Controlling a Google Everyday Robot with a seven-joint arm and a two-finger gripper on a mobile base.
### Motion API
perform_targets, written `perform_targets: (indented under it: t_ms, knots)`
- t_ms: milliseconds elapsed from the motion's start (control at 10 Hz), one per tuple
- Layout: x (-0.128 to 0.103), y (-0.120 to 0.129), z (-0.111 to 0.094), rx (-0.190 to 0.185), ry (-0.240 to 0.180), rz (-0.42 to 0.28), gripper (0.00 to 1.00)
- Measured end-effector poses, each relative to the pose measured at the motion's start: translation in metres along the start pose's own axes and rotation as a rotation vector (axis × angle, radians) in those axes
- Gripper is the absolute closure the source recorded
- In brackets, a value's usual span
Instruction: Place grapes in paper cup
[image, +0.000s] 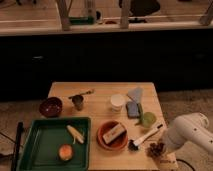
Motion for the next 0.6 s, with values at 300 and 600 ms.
perform_targets:
  t_ms: [300,600]
  knots:
    - [-0.015,-0.01,-0.02,0.0,0.033,-0.054,1.0]
    - [-0.027,-0.02,-0.047,0.019,0.021,-0.105,1.0]
